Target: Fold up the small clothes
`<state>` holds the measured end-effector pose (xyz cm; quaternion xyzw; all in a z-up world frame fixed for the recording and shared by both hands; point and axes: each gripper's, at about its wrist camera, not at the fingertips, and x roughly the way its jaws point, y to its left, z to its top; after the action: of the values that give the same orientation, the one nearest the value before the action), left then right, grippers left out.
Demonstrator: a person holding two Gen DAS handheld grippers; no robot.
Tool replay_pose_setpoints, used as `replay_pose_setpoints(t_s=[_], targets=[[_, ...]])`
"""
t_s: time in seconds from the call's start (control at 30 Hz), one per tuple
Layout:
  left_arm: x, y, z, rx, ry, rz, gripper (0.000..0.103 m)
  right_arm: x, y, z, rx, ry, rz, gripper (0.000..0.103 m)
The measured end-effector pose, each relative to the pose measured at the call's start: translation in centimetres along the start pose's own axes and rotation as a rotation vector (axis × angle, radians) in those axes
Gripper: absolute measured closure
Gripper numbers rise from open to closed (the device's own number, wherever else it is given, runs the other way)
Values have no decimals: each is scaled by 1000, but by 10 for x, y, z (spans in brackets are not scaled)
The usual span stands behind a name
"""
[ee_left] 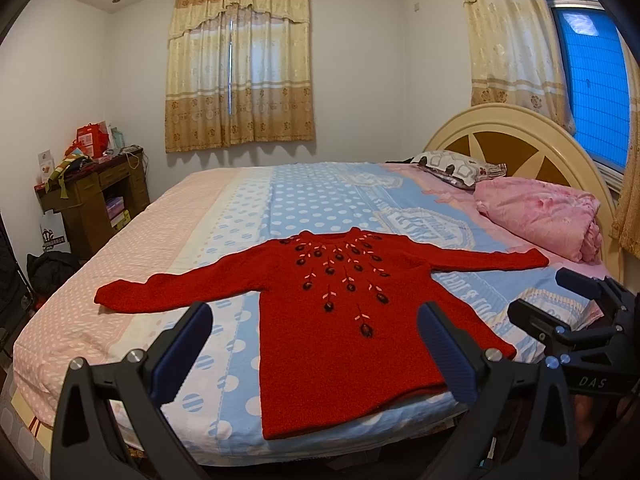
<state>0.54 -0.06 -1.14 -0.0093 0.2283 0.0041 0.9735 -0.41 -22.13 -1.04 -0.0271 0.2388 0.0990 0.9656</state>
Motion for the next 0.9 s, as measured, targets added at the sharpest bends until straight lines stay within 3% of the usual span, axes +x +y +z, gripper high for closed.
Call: replay_pose_setpoints(t_s=[0.9], targets=[[-1, -5, -1, 3, 1, 1, 0, 0, 2, -4, -6, 2, 0, 1]])
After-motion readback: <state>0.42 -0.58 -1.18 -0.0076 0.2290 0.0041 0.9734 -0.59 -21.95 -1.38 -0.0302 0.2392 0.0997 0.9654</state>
